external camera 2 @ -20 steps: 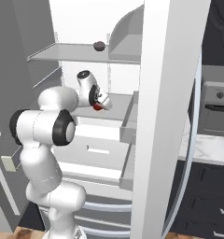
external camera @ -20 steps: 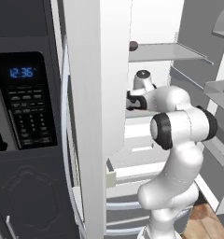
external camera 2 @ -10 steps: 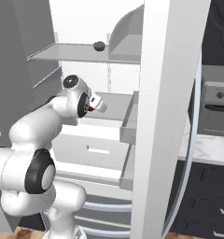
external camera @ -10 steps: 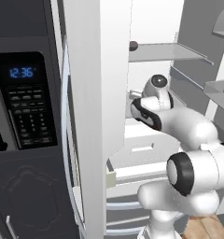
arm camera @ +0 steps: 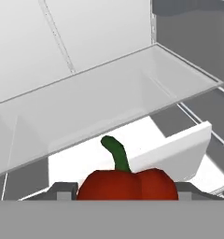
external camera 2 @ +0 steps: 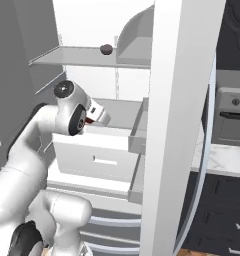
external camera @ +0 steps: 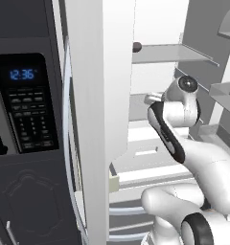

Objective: Place the cold items (eggplant and bell pepper) from the fridge in one tupperware on the dining counter. Place the warm items (hot dog and kebab skewer) in the stove area in another tupperware.

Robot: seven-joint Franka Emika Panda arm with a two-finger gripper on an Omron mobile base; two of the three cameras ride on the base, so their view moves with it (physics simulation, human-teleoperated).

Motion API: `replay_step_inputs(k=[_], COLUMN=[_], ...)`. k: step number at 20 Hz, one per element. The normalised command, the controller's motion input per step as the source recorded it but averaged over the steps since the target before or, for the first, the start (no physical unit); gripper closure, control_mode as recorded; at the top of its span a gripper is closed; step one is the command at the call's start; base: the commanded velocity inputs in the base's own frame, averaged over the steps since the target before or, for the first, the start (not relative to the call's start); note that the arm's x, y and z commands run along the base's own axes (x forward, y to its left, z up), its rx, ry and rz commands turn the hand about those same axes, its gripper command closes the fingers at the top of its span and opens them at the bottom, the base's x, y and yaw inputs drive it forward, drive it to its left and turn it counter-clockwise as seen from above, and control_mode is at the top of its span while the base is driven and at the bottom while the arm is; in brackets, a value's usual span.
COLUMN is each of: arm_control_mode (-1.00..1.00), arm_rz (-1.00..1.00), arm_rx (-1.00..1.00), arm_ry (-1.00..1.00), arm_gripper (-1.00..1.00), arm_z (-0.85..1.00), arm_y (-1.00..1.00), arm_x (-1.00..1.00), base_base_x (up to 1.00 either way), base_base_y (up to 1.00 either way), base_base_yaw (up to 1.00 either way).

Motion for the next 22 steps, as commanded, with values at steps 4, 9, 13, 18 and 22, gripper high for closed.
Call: replay_step_inputs(k=[4, 9, 13, 18, 22], arm_control_mode=[-1.0, -1.0, -1.0, -1.0, -1.0], arm_rz=[0.14, 0.16, 0.14, 0.09, 0.0], arm_rx=[-0.05, -0.08, -0.11, -0.11, -0.08], arm_ry=[0.0, 0.0, -0.03, -0.01, 0.0], arm_gripper=[1.0, 1.0, 1.0, 1.0, 1.0], arm_z=[0.35, 0.27, 0.55, 0.42, 0.02], arm_y=[-0.01, 0.0, 0.0, 0.01, 0.12], arm_x=[-1.0, -1.0, -1.0, -0.93, -0.5], base_base_x=[0.0, 0.0, 0.0, 0.0, 0.0], base_base_y=[0.0, 0.0, 0.0, 0.0, 0.0], base_base_yaw=[0.0, 0.0, 0.0, 0.0, 0.0])
